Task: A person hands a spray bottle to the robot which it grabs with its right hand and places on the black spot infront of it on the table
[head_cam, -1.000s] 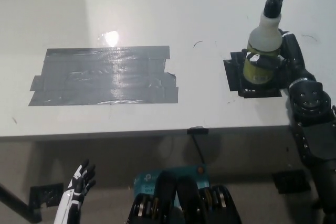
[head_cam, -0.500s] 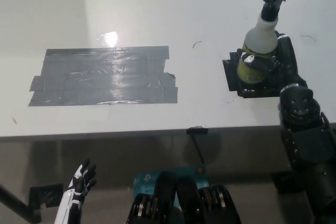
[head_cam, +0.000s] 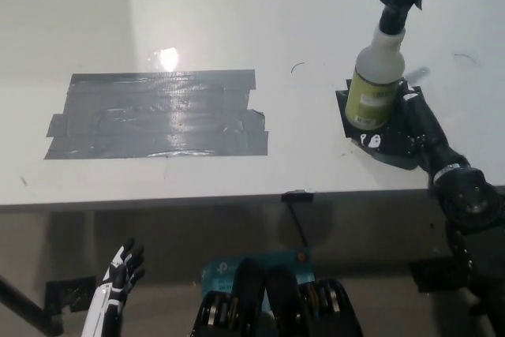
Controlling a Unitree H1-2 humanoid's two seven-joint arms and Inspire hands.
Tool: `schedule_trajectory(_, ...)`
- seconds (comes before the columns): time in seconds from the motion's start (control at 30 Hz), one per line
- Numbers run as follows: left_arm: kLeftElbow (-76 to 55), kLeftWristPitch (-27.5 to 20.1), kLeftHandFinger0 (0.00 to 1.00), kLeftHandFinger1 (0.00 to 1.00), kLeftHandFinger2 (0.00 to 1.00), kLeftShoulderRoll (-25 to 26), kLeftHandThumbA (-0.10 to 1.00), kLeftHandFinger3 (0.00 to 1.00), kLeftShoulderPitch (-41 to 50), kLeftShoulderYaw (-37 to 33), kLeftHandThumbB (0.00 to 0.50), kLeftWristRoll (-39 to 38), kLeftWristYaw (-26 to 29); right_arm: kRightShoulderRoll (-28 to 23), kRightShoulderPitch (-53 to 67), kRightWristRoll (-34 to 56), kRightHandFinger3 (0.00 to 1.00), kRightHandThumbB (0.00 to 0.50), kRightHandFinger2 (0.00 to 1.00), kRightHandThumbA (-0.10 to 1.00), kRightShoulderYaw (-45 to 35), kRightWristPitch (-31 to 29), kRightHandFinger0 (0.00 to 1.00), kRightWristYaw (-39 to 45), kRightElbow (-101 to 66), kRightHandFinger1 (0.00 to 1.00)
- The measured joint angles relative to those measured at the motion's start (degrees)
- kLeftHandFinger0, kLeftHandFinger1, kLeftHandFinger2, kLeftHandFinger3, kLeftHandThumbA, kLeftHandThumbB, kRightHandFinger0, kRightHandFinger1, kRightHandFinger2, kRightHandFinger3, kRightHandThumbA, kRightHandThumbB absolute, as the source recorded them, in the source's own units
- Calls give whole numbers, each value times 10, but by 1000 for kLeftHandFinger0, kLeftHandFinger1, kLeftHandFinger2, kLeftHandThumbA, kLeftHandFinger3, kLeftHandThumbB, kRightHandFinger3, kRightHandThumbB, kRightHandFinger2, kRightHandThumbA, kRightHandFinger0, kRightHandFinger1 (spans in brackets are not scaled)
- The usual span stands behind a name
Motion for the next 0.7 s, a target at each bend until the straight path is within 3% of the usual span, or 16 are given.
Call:
schedule_trajectory(0.1, 0, 0, 1000, 1000, 1000, 0, 1000, 1000, 0, 0, 27, 0, 0, -6, 5, 7, 1000, 500, 1000, 866, -4, -4, 1000, 12, -6, 1000)
schedule_trajectory(0.37, 1, 0, 1000, 1000, 1000, 0, 1000, 1000, -4, 0, 19, 0, 0, -20, 38, 29, 1000, 500, 1000, 955, -31, -6, 1000, 33, -61, 1000)
schedule_trajectory(0.43, 0, 0, 1000, 1000, 1000, 1, 1000, 1000, -7, 1, 27, 0, 0, -27, 55, 37, 1000, 492, 1000, 878, -46, 4, 1000, 37, -109, 1000)
schedule_trajectory(0.47, 1, 0, 1000, 1000, 1000, 1, 1000, 1000, -8, 1, 45, 0, 0, -28, 60, 39, 1000, 500, 1000, 920, -51, 6, 1000, 37, -120, 1000)
schedule_trajectory(0.5, 1, 0, 1000, 1000, 1000, 0, 1000, 1000, -9, 1, 45, 0, 0, -31, 73, 48, 1000, 500, 1000, 873, -64, 14, 1000, 40, -154, 1000)
schedule_trajectory(0.63, 1, 0, 1000, 1000, 1000, 0, 1000, 1000, -11, 2, 24, 0, 0, -36, 104, 65, 1000, 495, 1000, 834, -87, 33, 1000, 43, -236, 1000)
schedule_trajectory(0.7, 1, 0, 1000, 1000, 1000, 0, 1000, 1000, -12, 2, 2, 0, 0, -35, 130, 74, 1000, 494, 1000, 865, -95, 43, 1000, 44, -284, 1000)
